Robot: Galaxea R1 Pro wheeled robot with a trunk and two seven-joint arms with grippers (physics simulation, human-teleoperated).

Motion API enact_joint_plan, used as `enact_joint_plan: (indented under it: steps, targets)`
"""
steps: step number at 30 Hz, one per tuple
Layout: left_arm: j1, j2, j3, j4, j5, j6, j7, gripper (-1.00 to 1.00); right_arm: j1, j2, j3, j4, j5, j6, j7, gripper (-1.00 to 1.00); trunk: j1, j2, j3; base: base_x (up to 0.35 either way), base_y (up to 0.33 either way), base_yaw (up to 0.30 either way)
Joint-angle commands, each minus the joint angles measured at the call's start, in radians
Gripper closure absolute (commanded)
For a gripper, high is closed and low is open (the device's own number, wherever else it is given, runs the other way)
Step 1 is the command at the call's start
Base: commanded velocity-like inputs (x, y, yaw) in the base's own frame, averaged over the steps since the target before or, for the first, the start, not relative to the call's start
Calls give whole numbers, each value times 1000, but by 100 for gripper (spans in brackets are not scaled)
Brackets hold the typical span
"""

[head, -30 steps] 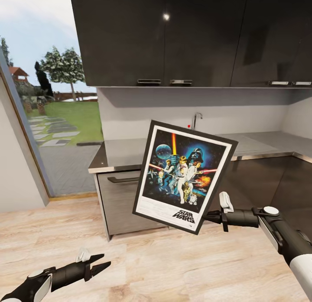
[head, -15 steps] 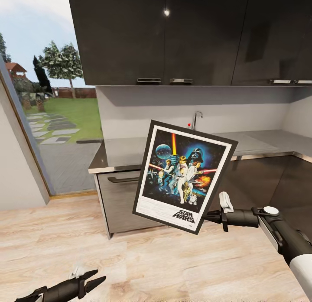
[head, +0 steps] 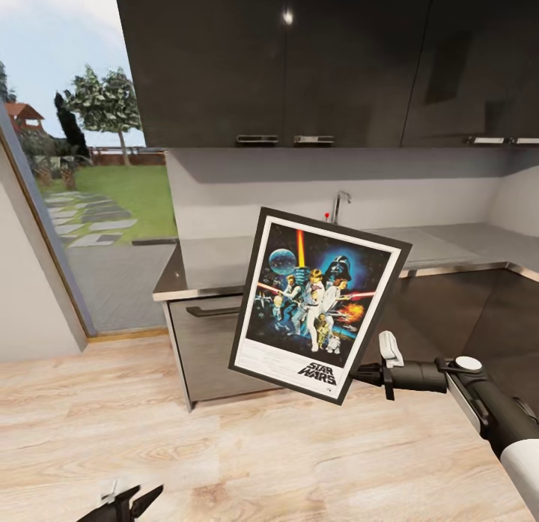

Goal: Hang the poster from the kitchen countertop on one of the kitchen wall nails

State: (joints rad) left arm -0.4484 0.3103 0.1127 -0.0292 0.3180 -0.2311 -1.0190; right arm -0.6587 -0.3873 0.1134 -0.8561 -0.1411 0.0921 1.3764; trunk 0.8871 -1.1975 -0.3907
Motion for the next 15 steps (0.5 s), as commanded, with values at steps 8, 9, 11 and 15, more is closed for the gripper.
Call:
enact_joint_plan:
  steps: [8, 9, 11, 15]
  targets:
    - [2, -1, 8, 2, 17, -5, 87, -100, -1, -1, 4, 1, -9, 11, 1, 100, -31, 56, 23, 0, 0, 0]
    - [2, -2, 8, 2, 19, -5, 98, -100, -1, -1, 4, 1, -9, 11, 1, 100, -35, 63, 27, 0, 0, 0]
    - [2, -6, 7, 3, 25, -5, 127, -100, -1, -1, 3, 1, -9, 11, 1, 100, -42, 77, 33, 0, 0, 0]
    - [2, -17, 7, 3, 27, -5, 141, -100, -1, -1, 3, 1, -8, 12, 0, 100, -58, 105, 45, 0, 0, 0]
